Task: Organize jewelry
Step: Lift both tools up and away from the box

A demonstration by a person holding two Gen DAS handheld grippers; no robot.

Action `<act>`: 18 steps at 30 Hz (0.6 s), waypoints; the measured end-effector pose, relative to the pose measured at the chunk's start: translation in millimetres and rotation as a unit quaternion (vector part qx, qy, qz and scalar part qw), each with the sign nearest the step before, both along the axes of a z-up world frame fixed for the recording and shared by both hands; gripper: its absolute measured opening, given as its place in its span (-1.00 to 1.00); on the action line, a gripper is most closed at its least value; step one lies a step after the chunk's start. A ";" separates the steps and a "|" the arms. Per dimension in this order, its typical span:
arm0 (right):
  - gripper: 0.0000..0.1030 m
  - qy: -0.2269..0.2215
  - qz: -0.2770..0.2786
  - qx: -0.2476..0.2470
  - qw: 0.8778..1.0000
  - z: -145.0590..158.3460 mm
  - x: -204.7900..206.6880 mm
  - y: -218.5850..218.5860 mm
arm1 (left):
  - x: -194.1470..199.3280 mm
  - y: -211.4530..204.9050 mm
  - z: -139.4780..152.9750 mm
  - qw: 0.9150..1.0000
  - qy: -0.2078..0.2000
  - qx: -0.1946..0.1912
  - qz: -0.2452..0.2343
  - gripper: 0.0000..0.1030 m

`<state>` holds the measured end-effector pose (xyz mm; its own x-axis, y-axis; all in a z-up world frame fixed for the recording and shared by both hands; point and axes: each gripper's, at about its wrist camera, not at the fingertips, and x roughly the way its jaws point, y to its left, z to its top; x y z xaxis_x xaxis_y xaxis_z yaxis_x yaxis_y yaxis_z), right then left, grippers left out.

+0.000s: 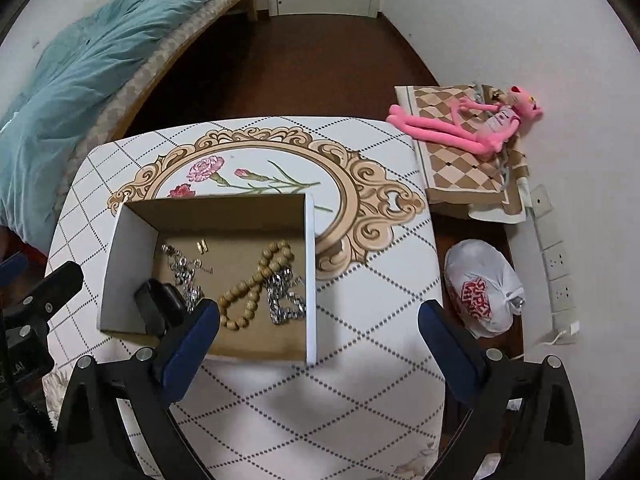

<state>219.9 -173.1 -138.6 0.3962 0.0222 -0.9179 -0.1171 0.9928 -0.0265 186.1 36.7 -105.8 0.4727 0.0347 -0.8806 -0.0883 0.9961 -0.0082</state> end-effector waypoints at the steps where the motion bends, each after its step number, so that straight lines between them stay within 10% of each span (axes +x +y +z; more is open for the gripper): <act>1: 0.95 -0.004 -0.002 0.001 1.000 1.8 -3.7 -0.5 | -3.9 -1.3 2.3 1.000 -0.003 0.000 0.000 0.99; 18: 0.96 -0.112 -0.022 -0.005 0.993 87.8 -88.8 -16.1 | -83.8 -13.7 82.1 0.996 -0.090 0.001 -0.004 0.99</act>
